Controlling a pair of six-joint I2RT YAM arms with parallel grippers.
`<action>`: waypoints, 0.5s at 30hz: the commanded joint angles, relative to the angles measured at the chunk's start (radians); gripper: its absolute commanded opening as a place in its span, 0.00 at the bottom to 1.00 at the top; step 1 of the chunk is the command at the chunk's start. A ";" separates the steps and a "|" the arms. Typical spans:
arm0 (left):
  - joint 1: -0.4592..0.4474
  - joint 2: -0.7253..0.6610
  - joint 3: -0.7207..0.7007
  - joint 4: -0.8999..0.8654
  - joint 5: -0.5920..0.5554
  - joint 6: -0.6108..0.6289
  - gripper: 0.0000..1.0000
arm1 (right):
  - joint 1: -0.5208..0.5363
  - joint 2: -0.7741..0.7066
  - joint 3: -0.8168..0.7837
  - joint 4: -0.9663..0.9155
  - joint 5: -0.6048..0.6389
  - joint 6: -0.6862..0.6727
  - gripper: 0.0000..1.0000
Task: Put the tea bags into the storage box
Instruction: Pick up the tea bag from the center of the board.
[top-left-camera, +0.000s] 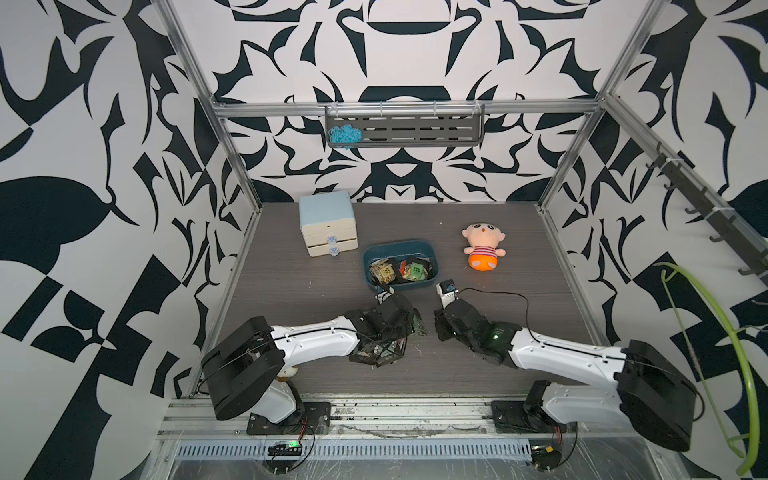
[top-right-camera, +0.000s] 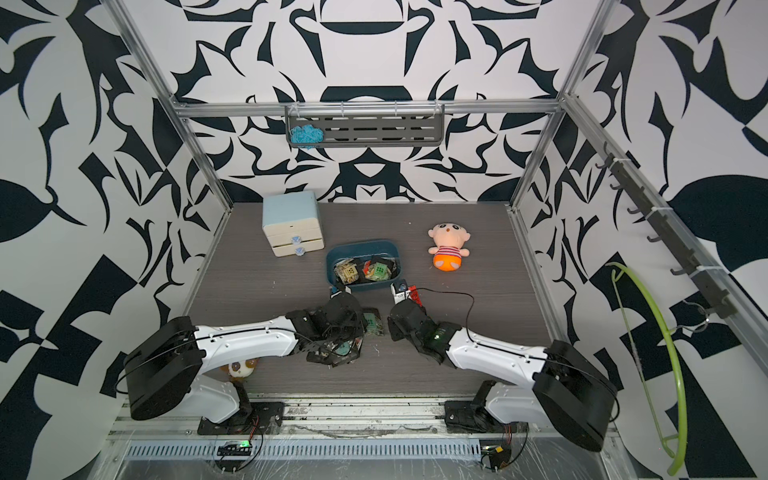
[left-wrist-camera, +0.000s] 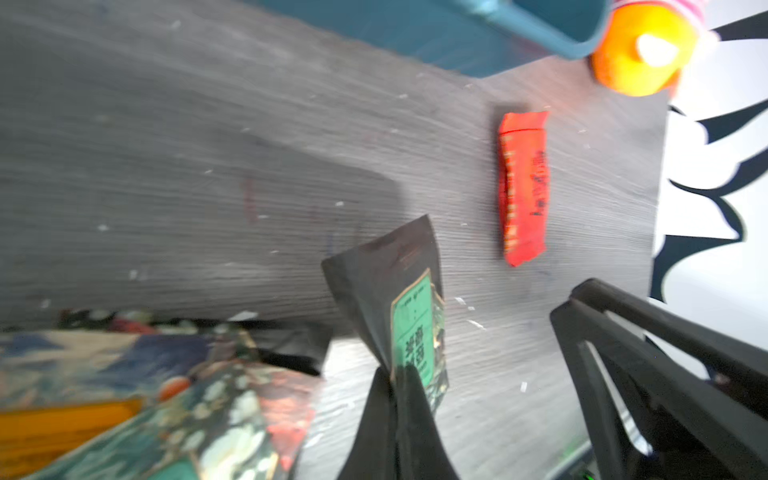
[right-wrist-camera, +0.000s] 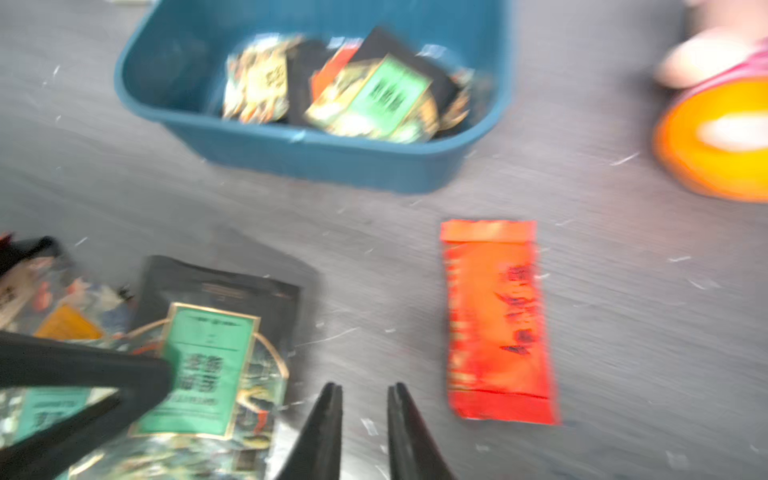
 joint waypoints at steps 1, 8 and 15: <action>-0.003 -0.030 0.061 -0.081 -0.008 0.062 0.00 | 0.003 -0.070 -0.039 0.056 0.128 0.032 0.35; 0.032 -0.052 0.183 -0.213 -0.085 0.155 0.00 | 0.003 -0.095 -0.055 0.073 0.145 0.039 0.49; 0.150 0.025 0.352 -0.300 -0.047 0.256 0.00 | 0.003 -0.066 -0.039 0.079 0.144 0.034 0.62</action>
